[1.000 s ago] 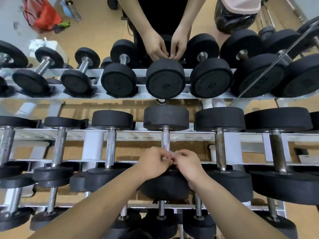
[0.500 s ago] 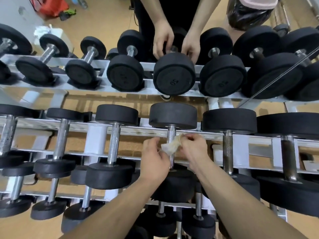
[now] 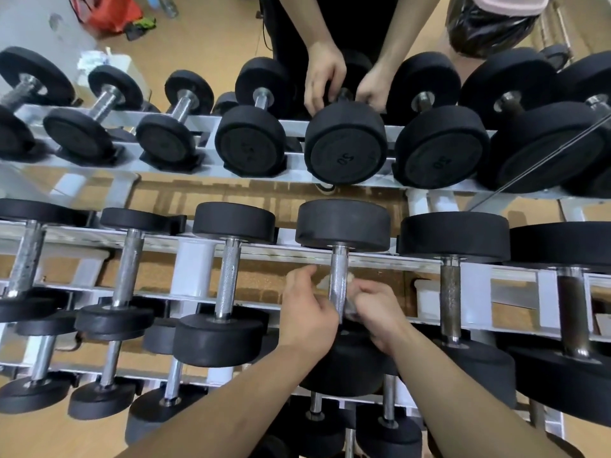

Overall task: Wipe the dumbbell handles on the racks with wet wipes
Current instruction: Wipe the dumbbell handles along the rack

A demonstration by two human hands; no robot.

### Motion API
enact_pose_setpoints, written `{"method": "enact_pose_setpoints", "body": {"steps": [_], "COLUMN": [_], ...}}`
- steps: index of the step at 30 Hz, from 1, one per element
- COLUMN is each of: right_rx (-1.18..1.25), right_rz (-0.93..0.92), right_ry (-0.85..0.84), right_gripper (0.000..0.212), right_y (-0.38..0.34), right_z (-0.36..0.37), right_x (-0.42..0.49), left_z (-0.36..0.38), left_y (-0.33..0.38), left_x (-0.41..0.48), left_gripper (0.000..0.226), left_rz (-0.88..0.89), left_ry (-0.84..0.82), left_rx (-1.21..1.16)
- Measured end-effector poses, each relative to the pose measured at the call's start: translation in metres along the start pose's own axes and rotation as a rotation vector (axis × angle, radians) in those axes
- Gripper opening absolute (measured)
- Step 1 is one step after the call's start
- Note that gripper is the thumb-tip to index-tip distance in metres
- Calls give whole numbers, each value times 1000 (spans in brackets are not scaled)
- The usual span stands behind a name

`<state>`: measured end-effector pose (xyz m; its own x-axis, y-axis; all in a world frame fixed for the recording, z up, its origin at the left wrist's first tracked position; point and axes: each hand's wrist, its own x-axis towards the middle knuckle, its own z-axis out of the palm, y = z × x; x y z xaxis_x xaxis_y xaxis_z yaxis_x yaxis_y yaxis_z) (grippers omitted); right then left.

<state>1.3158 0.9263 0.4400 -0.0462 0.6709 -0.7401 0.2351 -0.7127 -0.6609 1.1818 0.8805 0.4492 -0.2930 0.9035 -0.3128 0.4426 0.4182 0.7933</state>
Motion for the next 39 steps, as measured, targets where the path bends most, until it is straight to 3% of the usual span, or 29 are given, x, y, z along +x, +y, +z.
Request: {"method": "enact_pose_setpoints", "body": {"steps": [3,4,6,9,12,14,17,19,24,26,31,33,39], "right_rx": [-290,-269,-57,298,463,324,-262,-389,449,571,253,154,138], "right_rz": [51,100,170,145,132,181,124,88,181,190,159,86,9], "right_ry": [-81,-98,-97,37,54,7,-162,-206,-138,-139,-145,-70,13], "right_gripper": [32,26,15,16,20,19,24,17,32,34,43,21,25], "right_y": [-2,-4,-14,-38,-44,-27,-2,-3,-33,-37,-23,-26,-31], "right_z": [-15,-17,-12,-4,-3,-6,-11,-16,-14,-11,1,3,-16], "right_x": [3,3,4,25,40,31,10,0,29,43,21,0,-55], "left_z": [-1,-1,-1,-1,-1,-2,-2,-1,-1,-1,-3,-5,-8], "left_y": [1,1,1,3,4,2,1,0,3,4,4,4,6], "left_x": [2,1,-1,-1,-1,-1,0,-1,-3,-2,-2,-2,-2], "left_gripper": [57,56,56,55,56,55,54,54,54,54,54,55,55], "left_rz": [-13,-17,-12,-12,-7,-3,-3,-1,7,14,13,9,39], "left_ry": [-11,-16,-15,-16,-18,-17,-9,-7,1,7,5,-8,-35], "left_rx": [0,2,-3,-12,-2,-8,-10,-1,-10,-14,-14,-12,62]}}
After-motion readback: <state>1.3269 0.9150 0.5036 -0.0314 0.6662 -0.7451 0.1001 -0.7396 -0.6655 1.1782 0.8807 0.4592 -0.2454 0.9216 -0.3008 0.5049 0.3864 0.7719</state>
